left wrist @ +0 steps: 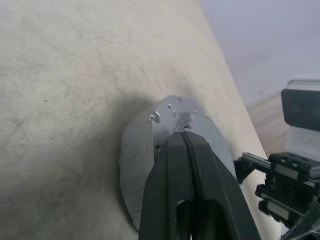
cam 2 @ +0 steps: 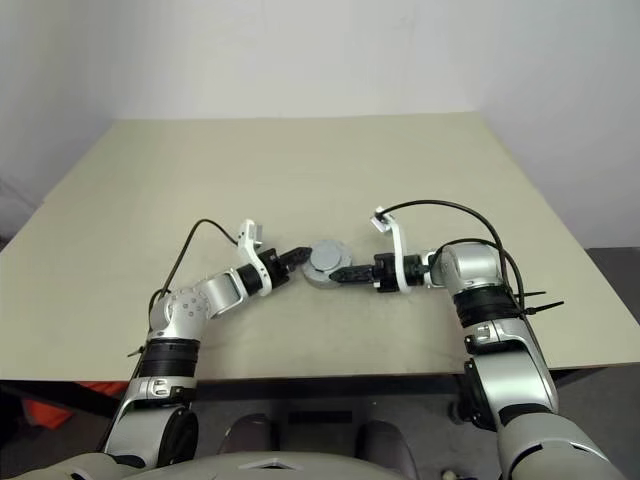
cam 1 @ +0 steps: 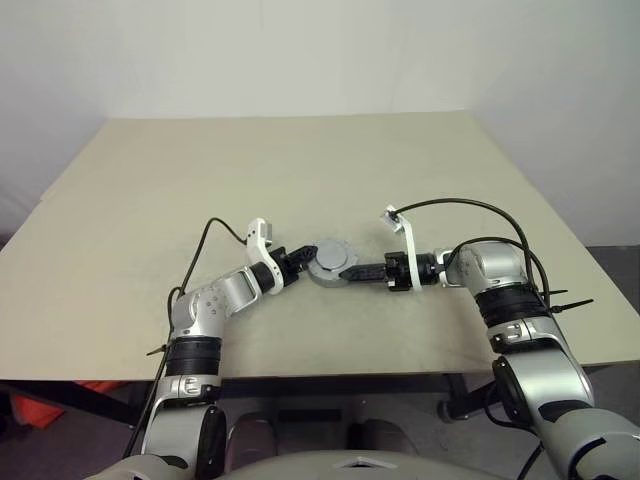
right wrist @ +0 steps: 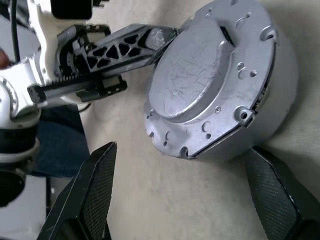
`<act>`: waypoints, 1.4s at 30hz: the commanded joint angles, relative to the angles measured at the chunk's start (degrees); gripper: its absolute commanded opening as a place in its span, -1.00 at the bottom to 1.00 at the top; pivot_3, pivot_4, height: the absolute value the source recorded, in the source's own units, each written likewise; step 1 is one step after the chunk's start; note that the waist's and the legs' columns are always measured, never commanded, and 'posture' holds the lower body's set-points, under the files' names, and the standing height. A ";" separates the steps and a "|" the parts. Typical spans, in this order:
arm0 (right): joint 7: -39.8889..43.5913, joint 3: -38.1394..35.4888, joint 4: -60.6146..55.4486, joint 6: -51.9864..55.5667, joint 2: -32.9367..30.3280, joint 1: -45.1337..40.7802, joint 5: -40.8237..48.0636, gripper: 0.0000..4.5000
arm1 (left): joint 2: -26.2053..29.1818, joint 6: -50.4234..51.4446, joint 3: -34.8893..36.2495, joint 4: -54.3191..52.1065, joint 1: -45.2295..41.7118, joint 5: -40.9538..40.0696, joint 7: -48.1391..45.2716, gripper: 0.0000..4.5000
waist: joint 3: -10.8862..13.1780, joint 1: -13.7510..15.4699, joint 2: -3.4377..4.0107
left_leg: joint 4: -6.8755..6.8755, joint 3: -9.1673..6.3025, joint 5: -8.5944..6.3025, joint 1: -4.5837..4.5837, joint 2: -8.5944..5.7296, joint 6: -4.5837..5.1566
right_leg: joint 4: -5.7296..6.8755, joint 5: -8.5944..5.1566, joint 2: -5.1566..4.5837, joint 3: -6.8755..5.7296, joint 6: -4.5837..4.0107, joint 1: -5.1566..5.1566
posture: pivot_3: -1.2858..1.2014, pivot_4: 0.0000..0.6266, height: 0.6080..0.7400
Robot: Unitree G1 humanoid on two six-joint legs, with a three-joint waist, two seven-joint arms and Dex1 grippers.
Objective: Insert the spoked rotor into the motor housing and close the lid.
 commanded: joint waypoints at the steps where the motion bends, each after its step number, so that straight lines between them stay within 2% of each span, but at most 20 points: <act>1: -3.94 -1.10 2.51 1.54 5.09 -1.33 1.84 0.98 | 0.26 -0.33 -0.11 0.50 0.09 0.93 0.53 -1.00 | -0.01 -0.28 -0.02 | -0.02 -0.01 0.03 0.07 0.00 -0.05 | 0.04 -0.01 0.02 0.03 0.00 0.00 | 0.03 -1.00 1.00; 8: -11.24 -4.78 7.44 0.92 11.33 -3.82 1.18 0.98 | 0.49 -0.71 0.51 0.48 -0.14 1.14 0.65 -1.00 | -0.02 -1.64 -0.04 | -0.13 -0.02 0.11 0.47 0.00 -0.19 | 0.13 -0.19 0.08 0.04 0.30 0.11 | 0.03 -1.00 1.00; 19: -21.54 -12.00 16.80 -2.56 16.79 -8.91 0.60 0.98 | 0.04 -0.90 0.93 0.08 0.01 1.59 0.62 -1.00 | -0.04 -3.14 -0.08 | -0.13 -0.06 0.15 0.74 -0.01 -0.25 | 0.07 -0.19 0.07 -0.11 0.32 0.09 | 0.03 -1.00 1.00; 24: -21.29 -11.48 17.09 -2.47 17.01 -9.09 0.80 0.23 | -0.08 -1.03 1.00 -0.04 0.01 1.86 0.64 -1.00 | 0.02 -3.04 -0.05 | -0.14 -0.16 0.20 0.71 0.03 -0.33 | -0.20 -0.20 -0.02 -0.64 0.34 0.02 | 0.03 -1.00 1.00; 26: -21.24 -11.64 17.30 -2.51 17.01 -9.50 1.03 0.03 | -0.08 -1.16 1.02 0.10 -0.08 1.97 0.62 -1.00 | -0.02 -3.02 0.03 | -0.16 -0.17 0.20 0.68 0.02 -0.33 | -0.25 -0.20 -0.03 -0.64 0.35 -0.02 | 0.03 -1.00 1.00; 42: -21.66 -12.87 20.47 -4.78 16.70 -11.65 0.60 -0.04 | -0.40 -2.46 3.44 -0.11 -0.29 1.39 0.84 -1.00 | -0.02 -2.59 0.18 | -0.40 -0.14 0.20 0.57 0.03 -0.33 | -0.03 -0.10 -0.05 -0.65 0.16 -0.12 | 0.03 -1.00 1.00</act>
